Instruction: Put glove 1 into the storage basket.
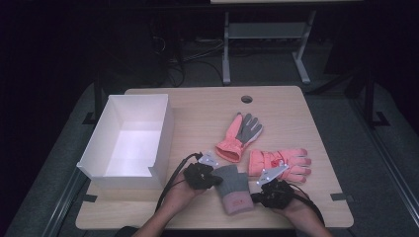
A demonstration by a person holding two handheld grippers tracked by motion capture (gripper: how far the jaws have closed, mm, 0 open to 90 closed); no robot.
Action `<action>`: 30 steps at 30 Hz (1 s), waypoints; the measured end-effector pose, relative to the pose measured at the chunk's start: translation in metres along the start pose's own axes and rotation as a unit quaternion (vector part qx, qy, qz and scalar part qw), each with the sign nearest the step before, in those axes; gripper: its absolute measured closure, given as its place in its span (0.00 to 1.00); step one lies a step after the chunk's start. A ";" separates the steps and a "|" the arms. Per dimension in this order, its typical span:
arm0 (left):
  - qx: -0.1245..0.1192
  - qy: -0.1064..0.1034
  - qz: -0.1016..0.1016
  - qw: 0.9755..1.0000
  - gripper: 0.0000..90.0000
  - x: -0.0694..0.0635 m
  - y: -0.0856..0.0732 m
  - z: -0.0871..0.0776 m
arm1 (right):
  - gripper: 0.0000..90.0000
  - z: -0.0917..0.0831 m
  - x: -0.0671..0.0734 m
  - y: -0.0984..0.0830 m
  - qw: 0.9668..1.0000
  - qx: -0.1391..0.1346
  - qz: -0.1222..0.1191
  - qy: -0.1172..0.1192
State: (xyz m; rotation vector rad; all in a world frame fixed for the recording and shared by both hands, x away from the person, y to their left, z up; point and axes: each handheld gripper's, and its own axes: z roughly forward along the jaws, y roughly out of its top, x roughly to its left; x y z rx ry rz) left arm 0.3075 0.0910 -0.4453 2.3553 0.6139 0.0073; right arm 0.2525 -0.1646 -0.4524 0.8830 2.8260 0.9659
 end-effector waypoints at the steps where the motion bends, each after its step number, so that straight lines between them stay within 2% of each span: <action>1: 0.001 0.000 -0.003 1.000 1.00 0.003 0.003 0.001 | 1.00 0.000 0.001 0.001 1.000 0.003 -0.003 0.001; 4: 0.000 0.002 -0.006 1.000 1.00 0.006 0.006 0.002 | 1.00 0.003 0.005 0.003 1.000 -0.002 -0.006 0.010; 5: 0.002 0.004 -0.003 1.000 1.00 0.009 0.009 0.002 | 1.00 0.006 0.009 0.005 1.000 -0.003 -0.018 0.015; 10: 0.001 0.009 -0.014 1.000 1.00 0.014 0.010 0.002 | 1.00 0.016 0.022 0.015 0.999 -0.003 -0.037 0.033; 12: -0.002 0.011 -0.019 1.000 1.00 0.015 0.009 0.001 | 1.00 0.025 0.030 0.024 0.997 -0.005 -0.064 0.043; 13: -0.002 0.011 -0.019 1.000 1.00 0.015 0.009 0.001 | 1.00 0.025 0.030 0.024 0.997 -0.005 -0.064 0.043; 14: -0.001 0.010 -0.019 1.000 1.00 0.016 0.009 0.001 | 1.00 0.030 0.034 0.029 0.995 -0.005 -0.084 0.045; 16: 0.001 0.011 -0.018 1.000 1.00 0.018 0.009 0.000 | 1.00 0.034 0.038 0.033 0.995 -0.005 -0.091 0.048; 17: 0.009 0.011 -0.010 1.000 1.00 0.020 0.009 -0.002 | 1.00 0.034 0.038 0.033 0.995 -0.005 -0.091 0.048; 19: 0.009 0.010 -0.010 1.000 1.00 0.022 0.010 -0.002 | 1.00 0.039 0.041 0.038 0.994 -0.007 -0.092 0.056; 25: 0.007 0.011 -0.019 1.000 1.00 0.023 0.013 0.001 | 1.00 0.055 0.048 0.055 0.991 -0.014 -0.112 0.065; 29: 0.006 0.012 -0.019 1.000 1.00 0.023 0.013 0.000 | 1.00 0.051 0.048 0.054 0.992 -0.016 -0.108 0.063; 30: 0.004 0.013 -0.019 1.000 1.00 0.021 0.013 -0.001 | 1.00 0.043 0.045 0.051 0.993 -0.027 -0.096 0.065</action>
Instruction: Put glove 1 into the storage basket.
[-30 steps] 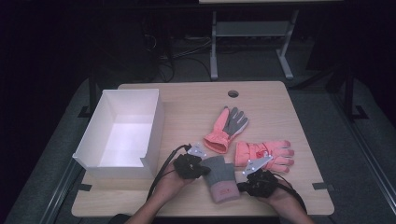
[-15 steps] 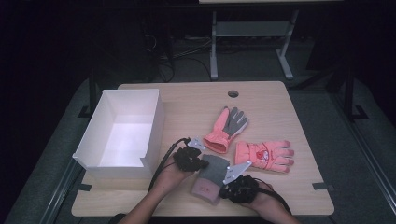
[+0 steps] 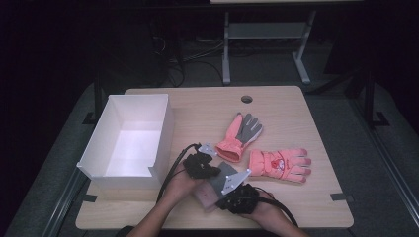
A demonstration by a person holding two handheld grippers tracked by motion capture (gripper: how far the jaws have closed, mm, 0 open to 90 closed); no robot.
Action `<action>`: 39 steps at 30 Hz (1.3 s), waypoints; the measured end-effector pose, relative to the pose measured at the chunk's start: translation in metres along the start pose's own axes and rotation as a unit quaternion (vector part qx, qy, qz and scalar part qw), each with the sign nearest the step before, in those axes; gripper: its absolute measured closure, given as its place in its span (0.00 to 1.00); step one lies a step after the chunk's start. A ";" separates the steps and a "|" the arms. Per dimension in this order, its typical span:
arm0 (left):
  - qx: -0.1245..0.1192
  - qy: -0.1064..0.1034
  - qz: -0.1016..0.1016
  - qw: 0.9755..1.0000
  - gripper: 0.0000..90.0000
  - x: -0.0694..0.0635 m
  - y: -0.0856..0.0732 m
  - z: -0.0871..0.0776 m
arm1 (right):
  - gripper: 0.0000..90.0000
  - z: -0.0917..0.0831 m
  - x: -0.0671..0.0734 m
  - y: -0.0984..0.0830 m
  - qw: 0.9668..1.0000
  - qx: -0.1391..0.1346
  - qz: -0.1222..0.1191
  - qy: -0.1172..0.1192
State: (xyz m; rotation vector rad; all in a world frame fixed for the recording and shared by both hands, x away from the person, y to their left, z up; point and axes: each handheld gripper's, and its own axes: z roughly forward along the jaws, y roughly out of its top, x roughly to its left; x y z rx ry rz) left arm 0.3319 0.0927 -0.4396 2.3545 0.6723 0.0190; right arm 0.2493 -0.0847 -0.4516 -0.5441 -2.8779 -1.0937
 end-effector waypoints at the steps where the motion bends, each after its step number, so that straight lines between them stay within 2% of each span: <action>1: 0.004 0.001 0.008 1.000 1.00 0.000 0.000 -0.002 | 1.00 0.000 0.000 0.000 1.000 0.000 0.000 0.000; 3: -0.014 -0.002 -0.009 1.000 0.99 -0.003 0.001 -0.006 | 1.00 -0.010 -0.001 -0.003 1.000 -0.011 0.019 -0.004; 4: -0.016 0.000 -0.011 1.000 0.94 -0.003 0.001 -0.007 | 0.97 -0.020 -0.003 -0.007 0.999 -0.024 0.044 -0.010; 5: -0.023 0.001 -0.015 1.000 0.94 -0.004 0.001 -0.010 | 0.97 -0.020 -0.003 -0.007 0.999 -0.024 0.044 -0.010; 6: -0.028 0.000 -0.020 0.999 0.90 -0.005 0.000 -0.013 | 0.94 -0.024 -0.004 -0.010 0.998 -0.029 0.050 -0.015; 7: -0.030 0.005 -0.022 0.999 0.84 -0.005 -0.001 -0.016 | 0.91 -0.029 -0.006 -0.012 0.998 -0.029 0.054 -0.021; 8: -0.030 0.008 -0.022 0.999 0.70 -0.006 -0.001 -0.019 | 0.82 -0.036 -0.010 -0.019 0.997 -0.031 0.061 -0.036; 9: -0.034 0.008 -0.028 0.999 0.70 -0.007 -0.002 -0.020 | 0.82 -0.036 -0.010 -0.019 0.997 -0.031 0.061 -0.036; 10: -0.025 0.010 -0.026 0.999 0.64 -0.007 -0.004 -0.022 | 0.78 -0.039 -0.012 -0.022 0.997 -0.030 0.063 -0.040; 11: -0.028 0.011 -0.030 0.999 0.52 -0.009 -0.005 -0.023 | 0.73 -0.046 -0.015 -0.029 0.995 -0.032 0.075 -0.051; 12: -0.028 0.011 -0.031 0.999 0.52 -0.010 -0.006 -0.023 | 0.70 -0.046 -0.015 -0.029 0.995 -0.032 0.075 -0.051; 13: -0.015 0.012 -0.025 0.999 0.47 -0.011 -0.008 -0.024 | 0.66 -0.049 -0.017 -0.033 0.995 -0.034 0.078 -0.055; 14: -0.003 0.016 -0.019 1.000 0.35 -0.014 -0.010 -0.023 | 0.56 -0.057 -0.021 -0.044 0.992 -0.040 0.096 -0.065; 16: -0.005 0.017 -0.023 1.000 0.27 -0.017 -0.011 -0.022 | 0.54 -0.060 -0.022 -0.047 0.992 -0.039 0.100 -0.068; 17: -0.003 0.024 -0.019 1.000 0.23 -0.022 -0.012 -0.023 | 0.47 -0.068 -0.025 -0.057 0.989 -0.044 0.115 -0.083; 18: -0.003 0.024 -0.019 1.000 0.20 -0.022 -0.012 -0.023 | 0.47 -0.068 -0.025 -0.057 0.989 -0.044 0.115 -0.083; 20: -0.001 0.026 -0.011 1.000 0.18 -0.025 -0.013 -0.023 | 0.41 -0.076 -0.028 -0.069 0.987 -0.052 0.124 -0.089; 24: 0.000 0.029 -0.008 1.000 0.15 -0.029 -0.012 -0.017 | 0.27 -0.089 -0.034 -0.092 0.979 -0.054 0.156 -0.122; 25: 0.000 0.028 -0.009 1.000 0.15 -0.029 -0.013 -0.014 | 0.27 -0.089 -0.034 -0.092 0.979 -0.054 0.156 -0.122; 26: 0.005 0.029 -0.005 1.000 0.14 -0.031 -0.014 -0.008 | 0.23 -0.092 -0.038 -0.092 0.976 -0.064 0.163 -0.126; 27: 0.005 0.029 -0.005 1.000 0.14 -0.031 -0.014 -0.008 | 0.23 -0.092 -0.038 -0.092 0.976 -0.064 0.163 -0.126; 28: 0.007 0.028 -0.007 1.000 0.14 -0.032 -0.014 -0.005 | 0.20 -0.094 -0.039 -0.090 0.975 -0.071 0.167 -0.129; 32: 0.029 0.037 -0.001 0.999 0.14 -0.033 -0.017 0.009 | 0.17 -0.093 -0.038 -0.089 0.975 -0.072 0.162 -0.134; 36: 0.033 0.040 -0.005 0.999 0.14 -0.033 -0.019 0.012 | 0.16 -0.092 -0.039 -0.088 0.973 -0.069 0.169 -0.144; 39: 0.034 0.036 -0.008 0.999 0.14 -0.032 -0.021 0.014 | 0.15 -0.091 -0.039 -0.087 0.972 -0.066 0.168 -0.148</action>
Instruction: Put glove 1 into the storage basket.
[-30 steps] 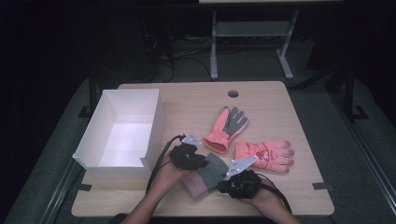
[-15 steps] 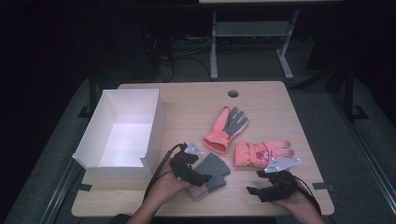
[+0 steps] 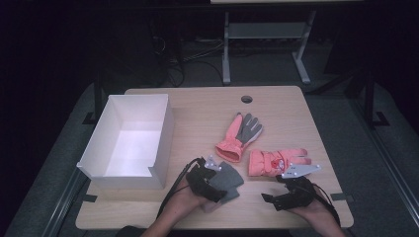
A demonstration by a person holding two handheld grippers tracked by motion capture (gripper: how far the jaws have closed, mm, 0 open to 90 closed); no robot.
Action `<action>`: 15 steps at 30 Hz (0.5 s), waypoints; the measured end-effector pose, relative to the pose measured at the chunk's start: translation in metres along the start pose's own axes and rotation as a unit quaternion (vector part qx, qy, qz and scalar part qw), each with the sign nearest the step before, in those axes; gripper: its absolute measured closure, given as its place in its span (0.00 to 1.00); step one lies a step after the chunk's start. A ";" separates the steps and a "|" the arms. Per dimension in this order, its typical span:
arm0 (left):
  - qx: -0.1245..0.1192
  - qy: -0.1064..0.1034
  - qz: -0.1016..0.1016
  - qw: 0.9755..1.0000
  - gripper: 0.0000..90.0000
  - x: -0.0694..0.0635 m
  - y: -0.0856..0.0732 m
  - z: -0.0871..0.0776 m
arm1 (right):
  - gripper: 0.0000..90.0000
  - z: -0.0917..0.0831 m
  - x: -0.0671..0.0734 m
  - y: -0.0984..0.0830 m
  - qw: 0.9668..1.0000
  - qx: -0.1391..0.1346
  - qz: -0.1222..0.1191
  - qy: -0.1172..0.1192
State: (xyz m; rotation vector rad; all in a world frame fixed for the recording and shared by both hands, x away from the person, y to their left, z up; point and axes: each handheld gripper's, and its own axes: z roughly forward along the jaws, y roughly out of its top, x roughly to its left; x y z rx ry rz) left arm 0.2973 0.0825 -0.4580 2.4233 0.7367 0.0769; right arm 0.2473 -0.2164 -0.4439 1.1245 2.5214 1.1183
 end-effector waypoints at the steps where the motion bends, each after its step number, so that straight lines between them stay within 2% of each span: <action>1: 0.000 0.000 0.000 1.000 0.14 0.000 0.000 0.000 | 0.15 0.000 0.000 0.000 1.000 0.000 0.000 0.000; 6: 0.005 -0.004 0.004 1.000 0.16 0.001 0.001 0.000 | 0.15 0.001 -0.001 0.001 1.000 -0.004 0.008 -0.008; 10: 0.009 -0.011 0.009 1.000 0.23 0.000 0.002 -0.002 | 0.15 0.002 -0.002 0.001 1.000 -0.006 0.004 -0.010; 11: 0.012 -0.016 0.011 1.000 0.27 0.000 0.002 -0.003 | 0.15 0.002 -0.001 0.001 1.000 -0.007 0.009 -0.010; 13: 0.011 -0.024 0.011 1.000 0.34 0.000 0.003 -0.004 | 0.15 0.001 -0.001 0.000 1.000 -0.008 0.002 -0.011; 15: 0.008 -0.033 0.002 0.999 0.43 0.000 0.003 -0.005 | 0.15 0.002 -0.001 0.000 1.000 -0.010 0.005 -0.016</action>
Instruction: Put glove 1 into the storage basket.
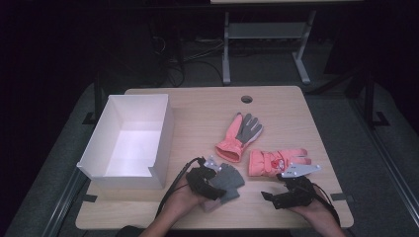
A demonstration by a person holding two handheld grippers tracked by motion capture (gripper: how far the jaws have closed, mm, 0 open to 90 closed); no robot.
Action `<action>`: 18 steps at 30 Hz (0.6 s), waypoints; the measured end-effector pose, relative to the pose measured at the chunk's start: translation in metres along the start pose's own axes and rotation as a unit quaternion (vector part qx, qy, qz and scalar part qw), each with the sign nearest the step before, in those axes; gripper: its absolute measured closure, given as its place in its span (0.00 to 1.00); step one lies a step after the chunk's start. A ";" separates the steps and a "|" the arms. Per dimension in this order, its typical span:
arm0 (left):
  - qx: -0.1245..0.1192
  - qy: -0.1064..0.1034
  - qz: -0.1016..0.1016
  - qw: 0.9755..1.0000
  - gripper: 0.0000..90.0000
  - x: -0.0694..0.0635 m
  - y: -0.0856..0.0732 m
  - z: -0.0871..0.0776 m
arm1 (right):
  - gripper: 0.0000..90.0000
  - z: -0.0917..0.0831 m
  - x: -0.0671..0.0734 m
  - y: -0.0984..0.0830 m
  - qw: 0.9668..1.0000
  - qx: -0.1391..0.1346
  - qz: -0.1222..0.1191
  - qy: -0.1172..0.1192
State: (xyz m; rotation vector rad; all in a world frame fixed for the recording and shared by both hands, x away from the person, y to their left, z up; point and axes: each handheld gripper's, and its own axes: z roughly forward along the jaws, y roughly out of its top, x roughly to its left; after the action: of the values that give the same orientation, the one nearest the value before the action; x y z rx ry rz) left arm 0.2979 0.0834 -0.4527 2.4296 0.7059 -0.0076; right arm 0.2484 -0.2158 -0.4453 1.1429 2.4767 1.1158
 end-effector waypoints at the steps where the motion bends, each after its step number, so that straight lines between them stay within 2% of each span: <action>1: 0.000 -0.003 -0.002 1.000 0.45 0.000 0.000 0.000 | 0.15 0.000 -0.001 0.000 1.000 0.000 -0.002 -0.002; 2: 0.000 -0.003 -0.002 1.000 0.49 0.000 0.000 0.000 | 0.15 0.000 -0.001 0.000 1.000 0.000 -0.002 -0.002; 3: 0.005 -0.020 -0.003 1.000 0.54 0.002 0.001 -0.001 | 0.15 0.000 -0.001 0.000 1.000 -0.002 0.002 -0.001; 4: 0.004 -0.027 -0.007 1.000 0.58 0.003 0.001 -0.001 | 0.15 0.000 -0.001 0.000 1.000 -0.001 0.004 -0.001; 6: -0.001 -0.032 -0.015 0.999 0.64 0.004 0.001 -0.001 | 0.15 0.001 -0.002 0.000 1.000 0.001 0.006 -0.002; 11: 0.000 -0.040 -0.015 0.999 0.67 0.006 0.002 -0.003 | 0.15 0.002 -0.001 0.000 1.000 0.005 0.003 -0.002; 14: -0.007 -0.054 -0.025 0.998 0.68 0.006 0.002 -0.005 | 0.15 0.001 -0.001 0.000 1.000 -0.001 -0.001 -0.001; 16: -0.011 -0.076 -0.028 0.997 0.68 0.008 0.003 -0.008 | 0.15 0.001 -0.001 0.000 1.000 -0.002 -0.002 0.000; 18: -0.017 -0.079 -0.031 0.996 0.68 0.008 0.004 -0.011 | 0.15 0.001 -0.001 0.000 1.000 -0.003 -0.003 0.000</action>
State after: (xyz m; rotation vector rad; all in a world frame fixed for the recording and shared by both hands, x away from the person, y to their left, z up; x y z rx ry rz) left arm 0.3044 0.0908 -0.4431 2.3434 0.7046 -0.2088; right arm 0.2496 -0.2161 -0.4467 1.1346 2.4734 1.1206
